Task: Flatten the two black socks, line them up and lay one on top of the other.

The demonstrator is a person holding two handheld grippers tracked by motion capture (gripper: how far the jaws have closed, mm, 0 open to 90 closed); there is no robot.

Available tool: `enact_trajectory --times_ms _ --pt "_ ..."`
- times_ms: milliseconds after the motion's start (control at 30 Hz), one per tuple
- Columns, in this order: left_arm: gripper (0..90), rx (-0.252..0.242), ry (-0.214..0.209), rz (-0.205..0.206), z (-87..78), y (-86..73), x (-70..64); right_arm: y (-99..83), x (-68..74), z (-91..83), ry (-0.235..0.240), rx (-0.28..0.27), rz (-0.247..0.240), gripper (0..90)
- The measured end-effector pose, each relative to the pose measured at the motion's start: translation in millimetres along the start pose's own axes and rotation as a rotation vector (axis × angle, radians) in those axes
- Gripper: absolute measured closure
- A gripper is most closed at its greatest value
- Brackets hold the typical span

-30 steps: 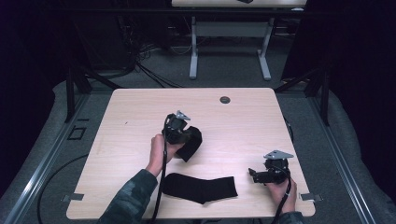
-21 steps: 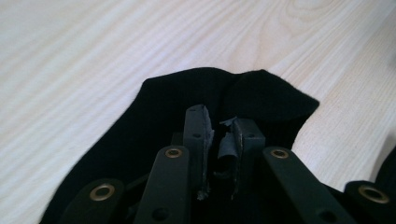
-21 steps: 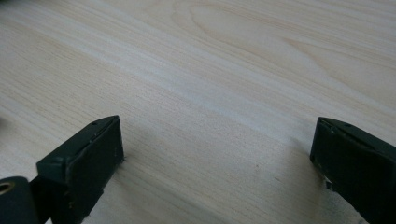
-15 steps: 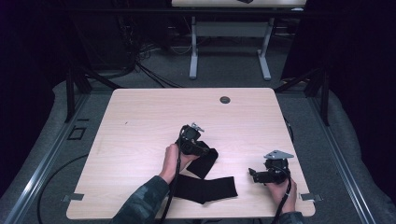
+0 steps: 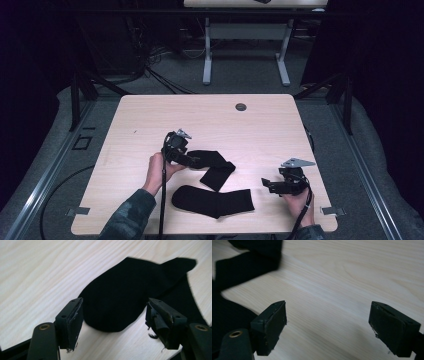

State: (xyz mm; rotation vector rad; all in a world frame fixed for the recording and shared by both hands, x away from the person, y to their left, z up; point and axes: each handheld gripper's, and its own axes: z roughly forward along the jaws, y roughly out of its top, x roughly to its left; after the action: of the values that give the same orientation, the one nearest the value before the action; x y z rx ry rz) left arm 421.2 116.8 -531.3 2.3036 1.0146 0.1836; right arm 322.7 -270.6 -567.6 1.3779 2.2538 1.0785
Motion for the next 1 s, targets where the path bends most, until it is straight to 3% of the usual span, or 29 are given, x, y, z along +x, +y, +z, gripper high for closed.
enact_trajectory --times_ms 33,67,300,433,567,633,733,1000 --pt "31.0 0.0 0.0 0.0 0.0 0.0 0.0 0.0 0.0 0.0 0.0 0.0 0.0 14.6" --pt "31.6 0.001 0.005 -0.028 2.1 -2.5 5.0 11.0 12.0 0.9 0.028 0.003 -0.021 15.8" --pt "34.2 0.031 0.02 -0.088 14.1 -4.8 13.3 37.8 39.3 19.4 0.093 0.054 -0.066 21.8" --pt "36.7 0.041 0.017 -0.096 18.4 -5.3 15.4 49.3 50.3 38.5 0.12 0.099 -0.075 26.4" --pt "43.2 0.056 0.011 -0.094 22.8 -5.4 16.3 56.1 56.5 55.7 0.161 0.137 -0.077 33.5" --pt "45.9 0.068 0.009 -0.101 24.5 -5.7 17.2 59.1 58.1 65.8 0.139 0.15 -0.078 34.8" --pt "48.8 0.067 0.006 -0.107 26.2 -7.1 18.4 61.7 55.1 70.3 0.153 0.137 -0.046 38.0" --pt "57.8 0.062 0.009 -0.096 26.5 -8.3 18.2 64.7 53.0 82.5 0.148 0.147 -0.031 46.4"
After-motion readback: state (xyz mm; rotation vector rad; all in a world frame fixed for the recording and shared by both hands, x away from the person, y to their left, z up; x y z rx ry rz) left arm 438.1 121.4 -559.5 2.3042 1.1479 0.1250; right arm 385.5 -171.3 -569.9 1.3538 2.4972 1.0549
